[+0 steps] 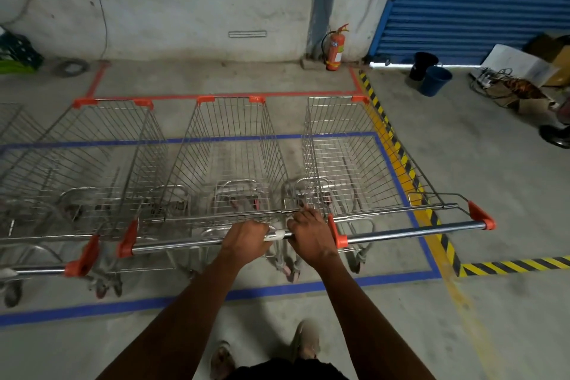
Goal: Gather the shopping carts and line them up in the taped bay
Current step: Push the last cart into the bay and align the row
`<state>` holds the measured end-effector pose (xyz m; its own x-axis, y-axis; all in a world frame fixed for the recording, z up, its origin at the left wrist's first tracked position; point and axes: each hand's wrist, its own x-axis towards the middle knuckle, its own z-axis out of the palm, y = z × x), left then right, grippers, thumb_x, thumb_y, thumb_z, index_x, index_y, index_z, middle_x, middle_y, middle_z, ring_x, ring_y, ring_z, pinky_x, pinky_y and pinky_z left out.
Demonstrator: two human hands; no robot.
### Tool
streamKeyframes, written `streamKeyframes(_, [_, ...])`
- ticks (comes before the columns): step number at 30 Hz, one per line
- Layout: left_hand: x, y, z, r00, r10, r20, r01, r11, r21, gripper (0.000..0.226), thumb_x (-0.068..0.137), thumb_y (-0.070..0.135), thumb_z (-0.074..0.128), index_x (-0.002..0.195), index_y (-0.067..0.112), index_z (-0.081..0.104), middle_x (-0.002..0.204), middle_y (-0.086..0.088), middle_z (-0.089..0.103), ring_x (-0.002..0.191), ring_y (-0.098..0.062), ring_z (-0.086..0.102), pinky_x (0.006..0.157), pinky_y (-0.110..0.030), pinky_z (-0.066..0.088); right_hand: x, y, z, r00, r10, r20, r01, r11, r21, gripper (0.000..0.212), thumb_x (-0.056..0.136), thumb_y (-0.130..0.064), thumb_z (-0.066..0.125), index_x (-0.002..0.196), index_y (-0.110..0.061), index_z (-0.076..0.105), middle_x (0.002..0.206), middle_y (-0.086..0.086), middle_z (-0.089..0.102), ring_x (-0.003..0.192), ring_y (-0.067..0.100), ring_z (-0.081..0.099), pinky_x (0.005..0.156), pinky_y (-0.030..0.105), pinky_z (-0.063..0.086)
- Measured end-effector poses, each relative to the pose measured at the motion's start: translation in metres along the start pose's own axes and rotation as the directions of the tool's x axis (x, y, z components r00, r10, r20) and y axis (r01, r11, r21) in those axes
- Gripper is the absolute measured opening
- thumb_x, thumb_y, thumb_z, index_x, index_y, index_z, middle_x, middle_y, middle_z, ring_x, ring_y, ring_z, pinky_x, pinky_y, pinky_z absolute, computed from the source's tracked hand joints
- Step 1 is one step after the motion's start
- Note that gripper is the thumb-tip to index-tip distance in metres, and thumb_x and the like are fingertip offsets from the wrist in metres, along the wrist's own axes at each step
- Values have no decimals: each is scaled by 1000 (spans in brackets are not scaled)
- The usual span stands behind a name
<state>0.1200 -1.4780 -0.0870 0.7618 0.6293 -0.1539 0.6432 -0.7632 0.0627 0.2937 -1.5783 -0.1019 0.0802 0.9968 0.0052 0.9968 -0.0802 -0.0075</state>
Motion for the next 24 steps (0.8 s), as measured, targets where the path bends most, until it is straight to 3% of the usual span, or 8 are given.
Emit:
streamKeyframes(9, [-3,8,-7,998,-56,-11,56,998,0,30,95,42,58,118,27,70,111,-2,73,105,-24,67,88,-33,49,2,-6,6,998,58,-32,-58,998,13,20,86,-35,65,96,-20,75,101,5,73,106,23,64,115,40,33])
streamKeyframes(12, [-1,8,-8,998,-61,-1,61,998,5,31,96,42,56,120,26,68,113,-2,72,107,-25,66,88,-34,48,-1,-6,5,997,64,-39,-62,997,45,26,92,-39,62,108,-21,71,130,9,63,130,27,53,120,45,24])
streamKeyframes(14, [0,8,-8,998,-65,9,65,998,10,32,97,43,55,120,25,67,113,-2,71,107,-25,65,88,-34,48,-9,0,6,993,98,-62,-93,993,72,34,92,-44,62,120,-25,63,158,13,40,150,34,30,121,56,23])
streamKeyframes(17, [1,5,-6,997,-72,29,72,997,9,34,95,46,54,119,25,67,114,-2,71,108,-25,65,88,-34,48,-29,20,12,980,196,-31,-195,980,38,69,96,-62,46,157,-31,34,169,12,18,156,35,14,119,66,22])
streamKeyframes(18, [1,4,-4,997,-73,37,73,997,4,34,95,47,54,117,24,67,113,-2,71,107,-25,65,88,-34,48,-35,27,15,972,234,-11,-234,972,31,77,96,-67,42,163,-37,18,169,12,19,155,36,19,118,66,23])
streamKeyframes(20, [2,3,-2,996,-78,54,78,997,3,35,94,50,54,112,23,68,111,-2,71,103,-24,66,85,-33,48,-41,36,20,963,270,11,-270,962,31,83,95,-69,45,162,-45,2,160,14,34,140,38,44,109,62,39])
streamKeyframes(22, [3,2,-1,995,-80,55,80,997,3,36,93,52,54,108,23,68,108,-2,71,99,-24,67,82,-33,48,-40,40,25,973,232,-5,-231,971,52,87,94,-66,51,161,-46,-1,146,10,47,117,32,58,89,50,55])
streamKeyframes(24, [3,1,2,996,-82,41,81,996,22,37,92,54,53,105,23,67,105,-2,71,97,-25,68,81,-33,49,-36,45,28,983,179,-33,-176,982,68,86,94,-63,53,163,-43,5,136,7,52,104,27,61,73,40,58])
